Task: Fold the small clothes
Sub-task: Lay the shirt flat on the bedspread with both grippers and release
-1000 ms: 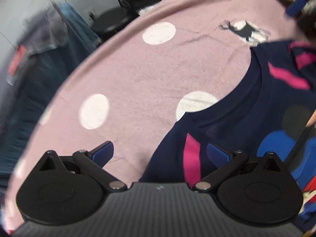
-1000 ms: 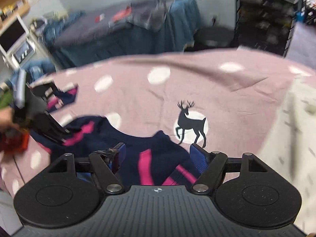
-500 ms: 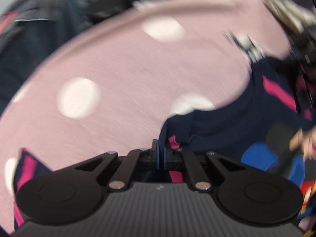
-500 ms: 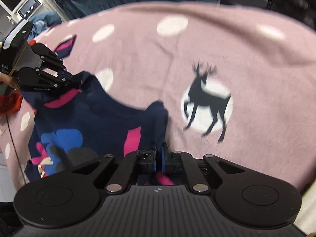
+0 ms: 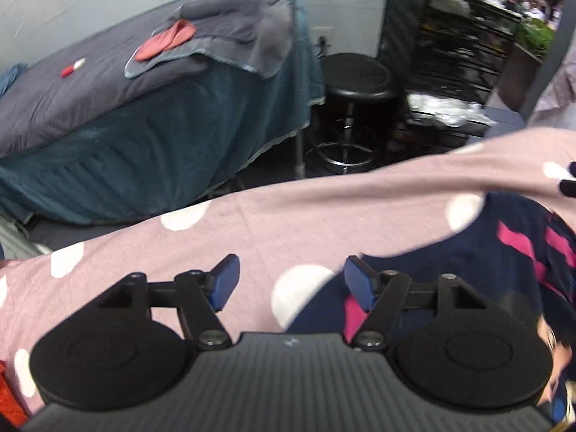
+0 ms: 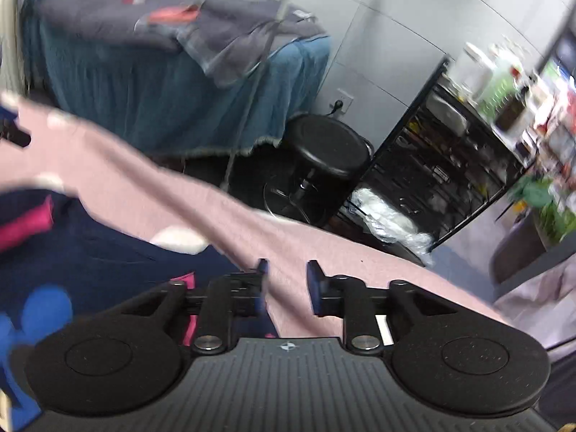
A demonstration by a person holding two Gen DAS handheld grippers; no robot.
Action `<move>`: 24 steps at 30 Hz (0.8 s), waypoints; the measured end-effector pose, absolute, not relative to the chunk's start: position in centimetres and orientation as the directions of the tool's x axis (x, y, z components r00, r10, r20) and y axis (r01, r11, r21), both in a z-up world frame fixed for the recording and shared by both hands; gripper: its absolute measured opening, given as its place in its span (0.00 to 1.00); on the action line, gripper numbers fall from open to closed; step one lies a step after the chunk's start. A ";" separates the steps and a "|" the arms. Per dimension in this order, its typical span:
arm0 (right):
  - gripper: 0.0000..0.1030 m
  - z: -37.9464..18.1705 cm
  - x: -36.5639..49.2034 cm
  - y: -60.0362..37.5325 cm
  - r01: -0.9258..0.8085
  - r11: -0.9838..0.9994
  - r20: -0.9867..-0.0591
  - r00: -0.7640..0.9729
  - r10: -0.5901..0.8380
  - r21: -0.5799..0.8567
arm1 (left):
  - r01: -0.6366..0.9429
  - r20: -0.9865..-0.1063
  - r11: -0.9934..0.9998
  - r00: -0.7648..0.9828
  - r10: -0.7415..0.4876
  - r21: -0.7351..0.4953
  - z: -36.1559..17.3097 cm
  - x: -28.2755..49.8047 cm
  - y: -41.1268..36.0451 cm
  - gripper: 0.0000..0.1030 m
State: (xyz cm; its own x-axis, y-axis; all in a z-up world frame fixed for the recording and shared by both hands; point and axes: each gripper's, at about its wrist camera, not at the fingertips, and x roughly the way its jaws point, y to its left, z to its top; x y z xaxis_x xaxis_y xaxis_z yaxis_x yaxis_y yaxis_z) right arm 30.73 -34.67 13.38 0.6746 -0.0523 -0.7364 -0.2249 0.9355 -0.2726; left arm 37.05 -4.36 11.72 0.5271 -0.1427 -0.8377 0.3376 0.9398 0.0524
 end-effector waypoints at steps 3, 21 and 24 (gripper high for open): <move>0.47 14.4 26.1 -35.1 -0.285 0.949 -0.744 0.662 0.092 -0.136 | 0.381 -0.836 0.924 0.517 -0.183 0.033 11.8 32.1 -3.3 0.90; 0.58 9.8 0.6 -37.1 -0.314 0.917 -0.875 0.336 0.350 0.246 | 0.398 -0.923 0.899 0.244 -0.298 -0.185 6.4 4.5 4.0 0.80; 0.58 8.3 0.5 -36.4 -0.276 0.922 -0.879 0.322 0.353 0.270 | 0.430 -0.923 0.879 0.211 -0.320 -0.207 5.0 4.4 2.6 0.51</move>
State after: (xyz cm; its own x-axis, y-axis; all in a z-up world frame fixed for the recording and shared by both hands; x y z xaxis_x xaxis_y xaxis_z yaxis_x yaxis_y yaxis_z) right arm 0.47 -36.43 8.33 0.3218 0.3531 -0.8785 -0.2764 0.9225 0.2695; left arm 4.36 2.57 4.98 0.2111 -0.3204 -0.9235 0.4300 0.8788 -0.2066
